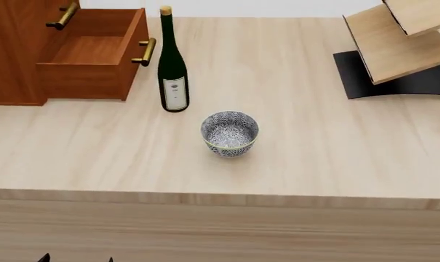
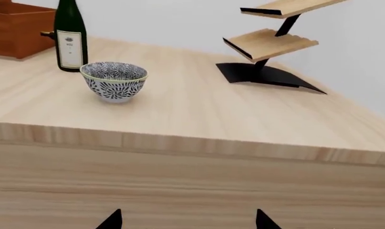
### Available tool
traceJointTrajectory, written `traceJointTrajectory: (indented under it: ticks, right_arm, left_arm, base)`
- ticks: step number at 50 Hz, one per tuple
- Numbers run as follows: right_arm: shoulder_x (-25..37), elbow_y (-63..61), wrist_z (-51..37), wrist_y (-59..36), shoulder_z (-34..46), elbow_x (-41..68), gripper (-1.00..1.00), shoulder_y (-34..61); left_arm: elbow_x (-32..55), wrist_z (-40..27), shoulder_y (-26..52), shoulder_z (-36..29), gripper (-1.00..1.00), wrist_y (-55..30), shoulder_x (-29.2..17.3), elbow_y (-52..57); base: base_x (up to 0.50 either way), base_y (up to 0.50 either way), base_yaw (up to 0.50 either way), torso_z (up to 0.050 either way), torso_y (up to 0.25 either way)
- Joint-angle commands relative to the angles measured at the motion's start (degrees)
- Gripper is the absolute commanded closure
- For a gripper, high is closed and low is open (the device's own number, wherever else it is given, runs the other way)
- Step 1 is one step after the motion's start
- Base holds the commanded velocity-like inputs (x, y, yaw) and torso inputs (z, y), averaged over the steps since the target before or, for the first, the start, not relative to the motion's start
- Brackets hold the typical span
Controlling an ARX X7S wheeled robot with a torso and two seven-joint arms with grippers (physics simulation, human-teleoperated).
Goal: Put the bowl in the bottom drawer of the cabinet.
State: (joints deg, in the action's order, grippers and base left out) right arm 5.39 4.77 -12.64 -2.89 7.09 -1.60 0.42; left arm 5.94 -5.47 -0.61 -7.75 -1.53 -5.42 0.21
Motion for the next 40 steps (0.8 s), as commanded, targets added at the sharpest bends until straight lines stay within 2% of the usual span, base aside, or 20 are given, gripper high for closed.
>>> traceJointTrajectory:
  ticks: [1,16,18,19,22,33,40]
  right_arm:
    - [0.49,1.03,-0.96,0.23,0.78,0.67,-1.00,0.45]
    - [1.40,0.92,-2.47,-0.79,2.04,0.07,-1.00,0.74]
    - [1.55,-0.71,-2.57,-1.36,2.05,0.22,-1.00,0.35]
    - [1.71,-1.37,-2.43,-1.99,2.05,0.37,-1.00,0.30]
    - [2.38,-5.70,-2.24,-5.04,1.97,0.52,-1.00,-0.38]
    - [6.83,-30.08,-1.08,-21.07,2.63,-2.79,-1.00,-3.86]
    - [8.73,-40.84,-1.93,-27.39,0.34,-4.45,-1.00,-5.12]
  left_arm:
    - [0.73,-0.64,0.55,-0.86,-1.00,0.33,-0.66,-0.84]
    - [1.73,-1.50,0.55,-1.61,-1.00,0.11,-1.47,-0.29]
    - [2.95,-2.35,0.46,-0.50,-1.00,0.36,-1.02,0.37]
    - [2.32,-3.13,1.00,-0.83,-1.00,-3.20,-1.48,1.13]
    - [0.66,-3.51,1.25,-1.09,-1.00,-2.22,-2.84,2.78]
    - [6.36,-2.47,-0.67,0.72,-1.00,-21.21,-9.74,27.20]
    - [8.04,-3.15,0.30,2.67,-1.00,-27.50,-12.48,35.84]
  base:
    - [0.00,0.00,0.00,0.050,0.000]
    - [0.00,0.00,0.00,0.050,0.000]
    - [0.00,0.00,0.00,0.050,0.000]
    - [0.00,0.00,0.00,0.028,0.000]
    - [0.00,0.00,0.00,0.000,0.000]
    - [0.00,0.00,0.00,0.000,0.000]
    - [0.00,0.00,0.00,0.000,0.000]
